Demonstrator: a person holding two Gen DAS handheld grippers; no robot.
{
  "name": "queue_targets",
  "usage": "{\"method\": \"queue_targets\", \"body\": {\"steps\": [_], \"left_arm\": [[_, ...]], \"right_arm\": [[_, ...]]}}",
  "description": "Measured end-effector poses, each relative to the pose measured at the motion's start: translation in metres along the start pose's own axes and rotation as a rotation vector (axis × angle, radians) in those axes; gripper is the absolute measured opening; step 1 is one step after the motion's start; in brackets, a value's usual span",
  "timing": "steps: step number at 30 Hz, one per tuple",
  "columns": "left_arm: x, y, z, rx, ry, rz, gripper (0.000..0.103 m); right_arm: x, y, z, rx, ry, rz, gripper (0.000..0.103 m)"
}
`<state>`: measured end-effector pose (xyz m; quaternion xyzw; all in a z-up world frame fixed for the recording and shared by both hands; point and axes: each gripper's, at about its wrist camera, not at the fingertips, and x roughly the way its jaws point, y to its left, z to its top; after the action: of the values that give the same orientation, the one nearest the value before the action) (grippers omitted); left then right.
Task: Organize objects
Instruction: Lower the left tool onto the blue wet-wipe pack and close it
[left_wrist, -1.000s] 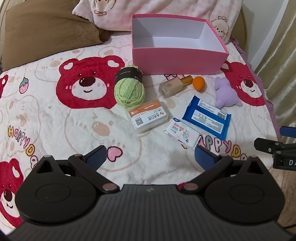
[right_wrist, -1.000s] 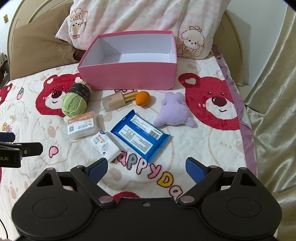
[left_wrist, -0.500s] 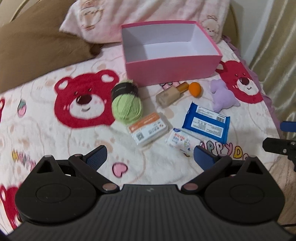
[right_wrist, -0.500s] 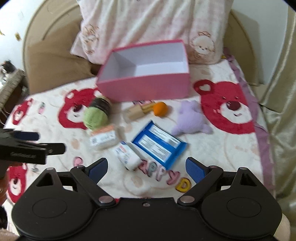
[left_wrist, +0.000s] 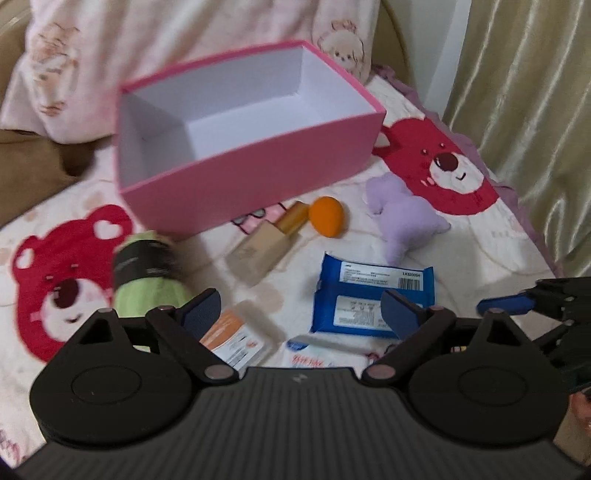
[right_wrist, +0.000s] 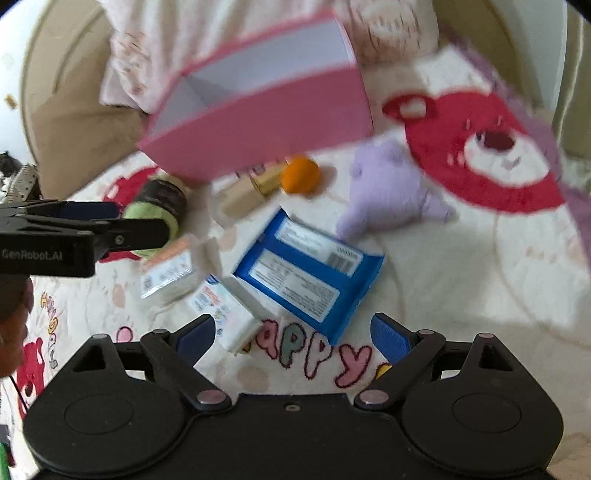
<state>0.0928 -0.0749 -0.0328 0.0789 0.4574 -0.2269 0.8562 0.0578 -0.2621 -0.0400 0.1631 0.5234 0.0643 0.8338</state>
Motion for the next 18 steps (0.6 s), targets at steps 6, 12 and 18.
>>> {"method": "queue_targets", "body": {"steps": [6, 12, 18], "left_arm": [[0.04, 0.008, 0.005, -0.06, 0.043, -0.042, 0.094], [0.079, 0.014, -0.001, -0.113, 0.112, -0.136, 0.086], [0.1, -0.007, -0.013, -0.008, 0.132, -0.116, 0.086]], "right_arm": [[0.019, -0.017, 0.024, 0.031, 0.032, -0.016, 0.093], [0.052, -0.027, 0.005, 0.121, 0.107, 0.031, 0.089], [0.045, -0.021, -0.005, 0.11, 0.006, 0.096, 0.073]]}}
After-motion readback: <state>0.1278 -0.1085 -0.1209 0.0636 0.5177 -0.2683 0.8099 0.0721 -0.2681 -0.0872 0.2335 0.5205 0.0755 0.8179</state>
